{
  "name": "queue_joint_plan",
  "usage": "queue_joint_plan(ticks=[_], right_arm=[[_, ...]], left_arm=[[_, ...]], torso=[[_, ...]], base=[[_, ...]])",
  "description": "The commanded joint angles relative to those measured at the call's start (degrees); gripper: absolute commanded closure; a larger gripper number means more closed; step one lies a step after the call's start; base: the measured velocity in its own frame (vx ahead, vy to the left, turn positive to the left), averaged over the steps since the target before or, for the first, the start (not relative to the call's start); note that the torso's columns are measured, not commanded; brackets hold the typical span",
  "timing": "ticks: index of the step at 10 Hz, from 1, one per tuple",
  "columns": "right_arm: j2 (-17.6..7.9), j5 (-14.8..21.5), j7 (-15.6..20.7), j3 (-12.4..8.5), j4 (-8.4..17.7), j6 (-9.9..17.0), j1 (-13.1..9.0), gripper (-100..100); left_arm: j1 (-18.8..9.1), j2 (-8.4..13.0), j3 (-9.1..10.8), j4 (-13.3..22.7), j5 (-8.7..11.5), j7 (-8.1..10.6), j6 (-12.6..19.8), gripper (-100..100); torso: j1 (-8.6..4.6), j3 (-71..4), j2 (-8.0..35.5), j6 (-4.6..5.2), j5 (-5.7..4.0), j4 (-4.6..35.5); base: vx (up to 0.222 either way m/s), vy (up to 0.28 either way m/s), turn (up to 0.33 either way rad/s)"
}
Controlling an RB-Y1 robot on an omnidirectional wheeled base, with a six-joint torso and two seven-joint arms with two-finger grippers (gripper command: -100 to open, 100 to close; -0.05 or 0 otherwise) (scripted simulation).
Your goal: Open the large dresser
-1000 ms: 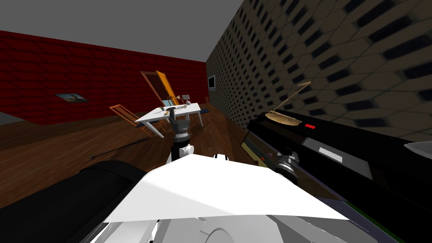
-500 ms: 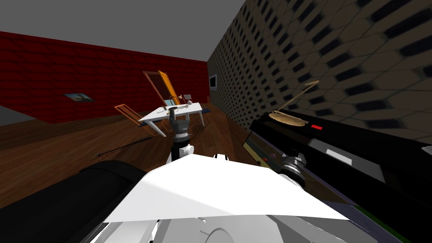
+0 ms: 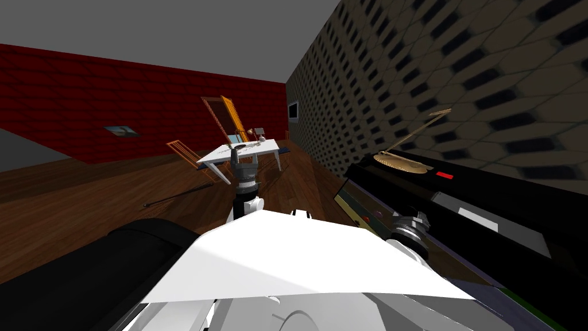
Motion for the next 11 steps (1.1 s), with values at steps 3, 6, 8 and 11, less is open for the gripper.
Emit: queue_joint_plan(ticks=[3, 6, 8, 11], right_arm=[[-2.9, -1.1, -5.9, 0.9, 6.7, -1.4, -2.3, 100], [-6.1, -2.0, -10.7, 1.2, 12.4, -1.8, -4.6, 100], [-9.1, -3.0, -13.3, 1.5, 15.5, -2.2, -6.9, 100], [-9.2, -3.0, -16.5, 1.5, 19.4, -2.2, -6.9, 100]], left_arm=[[0.0, 0.0, 0.0, 0.0, 0.0, 0.0, 0.0, 0], [0.0, 0.0, 0.0, 0.0, 0.0, 0.0, 0.0, 0], [0.0, 0.0, 0.0, 0.0, 0.0, 0.0, 0.0, 0], [0.0, 0.0, 0.01, 0.0, 0.0, 0.0, 0.0, 0]], torso=[[0.34, 0.0, 0.1, -0.19, 0.14, 0.1], [0.07, 0.0, 0.2, -0.06, 0.24, 0.2], [0.24, 0.2, 0.4, 0.25, 0.44, 0.3], [0.92, 0.2, 0.6, -0.06, 1.13, 0.6]], base=[[-0.037, 0.12, 0.06], [-0.027, 0.106, 0.064], [-0.021, 0.122, 0.062], [-0.024, 0.078, 0.038]])
